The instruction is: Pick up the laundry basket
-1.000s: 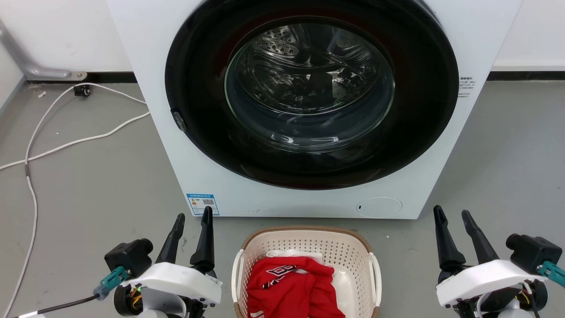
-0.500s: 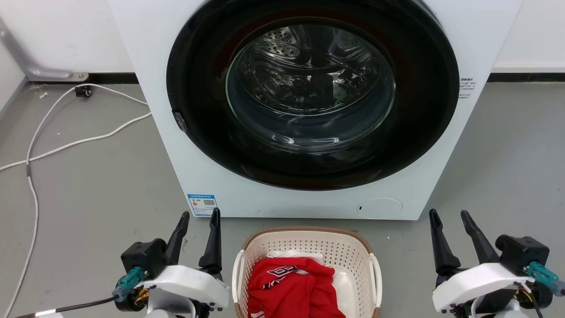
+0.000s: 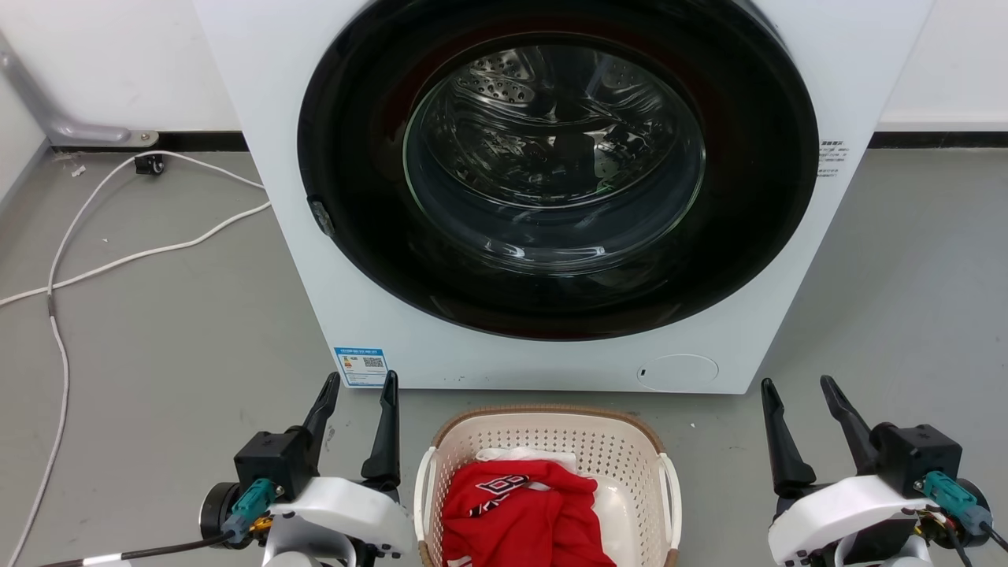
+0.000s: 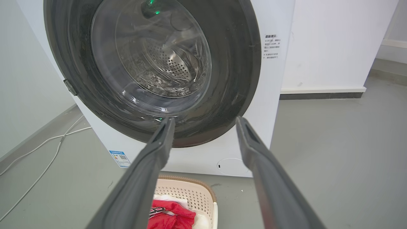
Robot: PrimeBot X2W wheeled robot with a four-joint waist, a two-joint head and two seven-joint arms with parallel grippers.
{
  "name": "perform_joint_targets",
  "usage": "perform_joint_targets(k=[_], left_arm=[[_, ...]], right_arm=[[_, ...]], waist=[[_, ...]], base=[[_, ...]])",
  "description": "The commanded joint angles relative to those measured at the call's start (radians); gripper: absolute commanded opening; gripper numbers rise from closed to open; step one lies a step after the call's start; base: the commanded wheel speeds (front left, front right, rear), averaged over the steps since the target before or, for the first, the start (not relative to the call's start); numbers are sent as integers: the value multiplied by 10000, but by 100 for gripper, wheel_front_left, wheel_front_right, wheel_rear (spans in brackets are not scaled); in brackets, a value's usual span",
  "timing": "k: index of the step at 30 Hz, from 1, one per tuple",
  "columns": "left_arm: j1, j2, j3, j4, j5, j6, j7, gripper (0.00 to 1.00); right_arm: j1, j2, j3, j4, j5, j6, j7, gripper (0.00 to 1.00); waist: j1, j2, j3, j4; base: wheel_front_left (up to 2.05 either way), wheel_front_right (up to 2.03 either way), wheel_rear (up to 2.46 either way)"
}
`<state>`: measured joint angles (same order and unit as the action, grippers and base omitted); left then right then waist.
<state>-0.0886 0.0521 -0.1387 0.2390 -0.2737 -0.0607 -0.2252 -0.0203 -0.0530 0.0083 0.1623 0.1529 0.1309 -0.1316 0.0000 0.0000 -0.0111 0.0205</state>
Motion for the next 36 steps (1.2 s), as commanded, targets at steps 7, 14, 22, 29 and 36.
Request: perform_joint_targets(k=[7,14,22,29,36], left_arm=[[-128,-10,-26,1,572,97,-186,100],[-103,-17,-55,29,1057,142,-301,100],[-31,-24,-36,57,1343,170,-425,100],[-11,-24,6,93,1156,137,-425,100],[-61,-24,0,142,1167,171,-425,100]], right_arm=[[97,30,45,-80,-596,-3,-128,100],[116,36,66,-59,-1054,-3,-237,100],[117,43,97,-26,-1429,-3,-344,100],[124,41,79,36,-1315,-3,-336,100],[57,40,65,55,-1294,-3,-342,100]], waist=[[0,0,16,-20],[0,0,30,-30],[0,0,13,-55],[0,0,9,-73],[0,0,58,-82]], base=[[0,0,0],[0,0,0],[0,0,0],[0,0,0],[0,0,0]])
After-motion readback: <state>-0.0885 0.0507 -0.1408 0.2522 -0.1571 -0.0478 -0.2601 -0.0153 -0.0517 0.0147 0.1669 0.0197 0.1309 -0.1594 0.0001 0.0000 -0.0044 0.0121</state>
